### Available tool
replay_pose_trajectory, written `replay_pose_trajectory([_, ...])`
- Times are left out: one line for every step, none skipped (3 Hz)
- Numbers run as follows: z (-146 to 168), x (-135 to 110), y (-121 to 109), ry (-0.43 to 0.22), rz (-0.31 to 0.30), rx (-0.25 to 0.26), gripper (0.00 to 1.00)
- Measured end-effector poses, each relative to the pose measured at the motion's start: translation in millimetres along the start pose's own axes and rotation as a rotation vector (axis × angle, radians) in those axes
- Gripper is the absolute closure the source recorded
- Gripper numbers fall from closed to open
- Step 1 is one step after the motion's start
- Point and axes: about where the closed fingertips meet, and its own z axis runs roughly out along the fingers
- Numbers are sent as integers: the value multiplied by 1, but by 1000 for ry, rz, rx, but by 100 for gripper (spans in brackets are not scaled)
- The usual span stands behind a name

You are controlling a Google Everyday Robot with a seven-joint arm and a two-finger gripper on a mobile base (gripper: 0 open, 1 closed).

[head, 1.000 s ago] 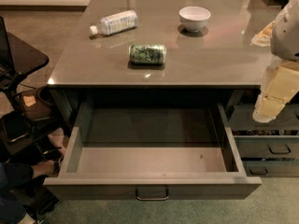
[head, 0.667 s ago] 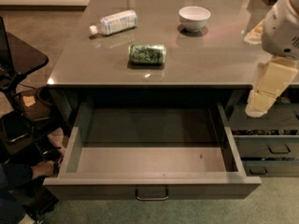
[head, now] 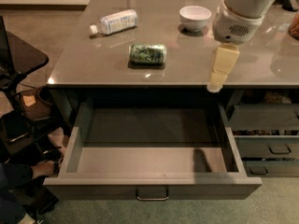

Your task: Place green can into top drawer

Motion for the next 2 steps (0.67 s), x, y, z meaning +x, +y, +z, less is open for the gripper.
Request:
replay_pose_trajectory([41, -25, -39, -15, -3, -25, 0])
replay_pose_trajectory([75, -51, -65, -54, -13, -58, 0])
